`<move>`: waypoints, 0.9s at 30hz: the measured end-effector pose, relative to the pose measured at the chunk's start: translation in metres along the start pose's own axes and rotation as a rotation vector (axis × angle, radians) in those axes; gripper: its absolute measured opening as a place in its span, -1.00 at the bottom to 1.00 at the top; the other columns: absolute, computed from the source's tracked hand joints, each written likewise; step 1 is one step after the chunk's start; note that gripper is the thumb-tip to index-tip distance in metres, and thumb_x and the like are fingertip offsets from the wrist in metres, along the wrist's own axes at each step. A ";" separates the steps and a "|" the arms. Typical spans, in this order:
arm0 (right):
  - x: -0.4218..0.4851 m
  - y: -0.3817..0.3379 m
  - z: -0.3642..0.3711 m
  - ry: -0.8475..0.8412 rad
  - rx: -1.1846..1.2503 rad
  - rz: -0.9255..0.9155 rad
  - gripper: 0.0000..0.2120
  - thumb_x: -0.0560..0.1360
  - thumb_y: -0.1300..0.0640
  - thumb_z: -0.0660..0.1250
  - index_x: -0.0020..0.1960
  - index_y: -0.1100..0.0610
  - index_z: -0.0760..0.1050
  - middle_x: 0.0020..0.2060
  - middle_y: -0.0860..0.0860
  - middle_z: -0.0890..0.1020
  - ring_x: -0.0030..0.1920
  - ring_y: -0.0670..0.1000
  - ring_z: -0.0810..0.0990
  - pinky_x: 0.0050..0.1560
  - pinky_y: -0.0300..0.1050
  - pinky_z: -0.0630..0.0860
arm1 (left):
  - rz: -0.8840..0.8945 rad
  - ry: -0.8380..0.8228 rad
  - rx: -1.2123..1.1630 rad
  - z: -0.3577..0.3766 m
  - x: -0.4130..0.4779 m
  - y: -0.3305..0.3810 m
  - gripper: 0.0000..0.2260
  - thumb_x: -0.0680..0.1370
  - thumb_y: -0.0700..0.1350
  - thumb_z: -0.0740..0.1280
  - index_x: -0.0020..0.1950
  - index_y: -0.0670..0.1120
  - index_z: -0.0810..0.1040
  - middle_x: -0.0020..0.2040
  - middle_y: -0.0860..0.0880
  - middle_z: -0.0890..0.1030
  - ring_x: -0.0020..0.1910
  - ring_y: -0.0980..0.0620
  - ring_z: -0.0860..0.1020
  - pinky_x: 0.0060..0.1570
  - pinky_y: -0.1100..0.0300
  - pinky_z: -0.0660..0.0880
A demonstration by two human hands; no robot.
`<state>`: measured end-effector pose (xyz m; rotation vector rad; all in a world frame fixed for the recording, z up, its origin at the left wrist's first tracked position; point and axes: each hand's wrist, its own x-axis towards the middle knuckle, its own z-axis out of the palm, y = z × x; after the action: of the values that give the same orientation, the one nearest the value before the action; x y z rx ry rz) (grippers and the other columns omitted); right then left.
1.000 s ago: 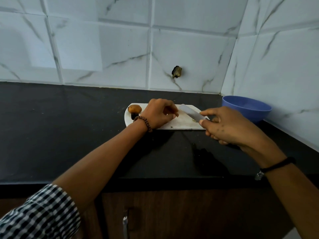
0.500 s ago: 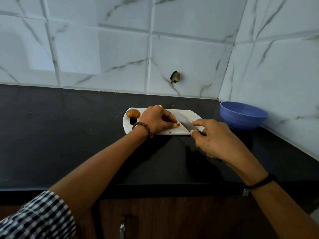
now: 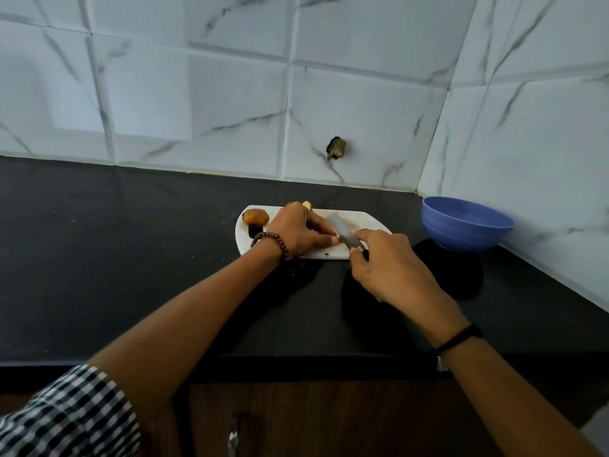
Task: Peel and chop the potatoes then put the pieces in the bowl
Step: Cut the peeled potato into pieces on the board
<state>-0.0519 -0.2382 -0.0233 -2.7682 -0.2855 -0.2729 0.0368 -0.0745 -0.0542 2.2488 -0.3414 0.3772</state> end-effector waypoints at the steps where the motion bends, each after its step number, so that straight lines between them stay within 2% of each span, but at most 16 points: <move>1: 0.002 -0.002 0.000 -0.004 -0.001 -0.001 -0.66 0.65 0.09 0.18 0.39 0.11 0.46 -0.01 0.12 0.56 -0.15 0.09 0.63 -0.04 0.05 0.63 | 0.003 -0.001 -0.003 0.000 0.000 0.000 -0.90 0.39 -0.08 0.53 -0.11 -0.03 0.73 -0.25 0.21 0.65 -0.10 0.24 0.57 -0.05 0.45 0.40; 4: 0.006 -0.009 0.000 -0.036 -0.042 0.009 -0.58 0.65 0.14 0.19 0.51 0.04 0.32 0.06 0.15 0.51 -0.08 0.11 0.59 -0.05 -0.03 0.59 | 0.010 0.004 -0.004 0.000 0.000 0.001 -0.90 0.40 -0.09 0.53 -0.11 -0.04 0.73 -0.19 0.14 0.69 -0.13 0.24 0.57 -0.07 0.47 0.40; 8: 0.004 -0.013 0.001 -0.072 -0.140 0.030 -0.64 0.65 0.11 0.23 0.43 0.13 0.38 0.22 0.21 0.49 0.06 0.14 0.57 -0.10 -0.09 0.46 | 0.034 0.023 0.011 0.001 -0.002 0.002 -0.90 0.40 -0.08 0.53 -0.11 -0.05 0.73 -0.16 0.07 0.71 -0.10 0.19 0.58 -0.02 0.40 0.44; 11: -0.006 -0.012 -0.001 -0.126 -0.180 0.062 -0.73 0.64 0.08 0.25 0.30 0.15 0.45 0.15 0.17 0.46 -0.08 0.08 0.46 -0.12 -0.08 0.40 | 0.042 0.032 0.024 0.001 -0.003 0.003 -0.89 0.41 -0.08 0.52 -0.11 -0.06 0.74 -0.16 0.05 0.71 -0.11 0.18 0.57 -0.08 0.46 0.43; 14: -0.016 -0.013 -0.004 -0.156 -0.229 0.073 -0.72 0.64 0.06 0.24 0.31 0.12 0.44 -0.08 0.08 0.37 -0.12 0.04 0.43 -0.12 -0.07 0.41 | 0.035 0.038 0.039 0.001 -0.002 0.003 -0.90 0.42 -0.08 0.51 -0.10 -0.05 0.73 -0.18 0.07 0.70 -0.15 0.20 0.57 -0.15 0.54 0.39; 19: -0.026 -0.014 -0.019 -0.286 -0.230 0.116 -0.66 0.63 0.04 0.27 0.37 0.12 0.42 0.11 0.11 0.48 0.07 0.07 0.57 0.02 -0.07 0.52 | 0.046 0.024 0.063 0.001 -0.004 0.003 -0.91 0.44 -0.09 0.49 -0.09 -0.05 0.72 -0.21 0.13 0.66 -0.20 0.26 0.53 -0.19 0.58 0.35; 23: -0.033 -0.006 -0.023 -0.182 -0.136 0.117 -0.68 0.65 0.00 0.22 0.34 0.10 0.46 0.06 0.11 0.56 -0.05 0.07 0.65 -0.01 -0.05 0.63 | 0.061 0.011 0.067 0.000 -0.005 0.003 -0.90 0.45 -0.09 0.47 -0.07 -0.04 0.72 -0.15 0.07 0.69 -0.14 0.18 0.56 0.01 0.34 0.44; 25: -0.033 -0.002 -0.024 -0.125 -0.091 0.102 -0.69 0.66 0.01 0.20 0.36 0.08 0.44 0.03 0.12 0.58 -0.16 0.04 0.67 -0.08 -0.07 0.66 | 0.069 0.008 0.054 -0.001 -0.005 0.004 -0.91 0.44 -0.09 0.49 -0.08 -0.03 0.72 -0.20 0.12 0.67 -0.20 0.24 0.54 0.12 0.32 0.41; 27: -0.030 0.001 -0.024 -0.071 -0.041 0.057 -0.69 0.66 0.03 0.19 0.37 0.07 0.43 -0.08 0.11 0.61 -0.32 0.00 0.67 -0.23 -0.14 0.66 | 0.076 0.015 0.043 -0.001 -0.005 0.004 -0.92 0.43 -0.08 0.51 -0.11 -0.03 0.71 -0.25 0.15 0.63 -0.26 0.33 0.53 0.09 0.38 0.38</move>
<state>-0.0841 -0.2529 -0.0081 -2.8250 -0.2209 -0.1677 0.0307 -0.0755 -0.0530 2.2784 -0.4153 0.4446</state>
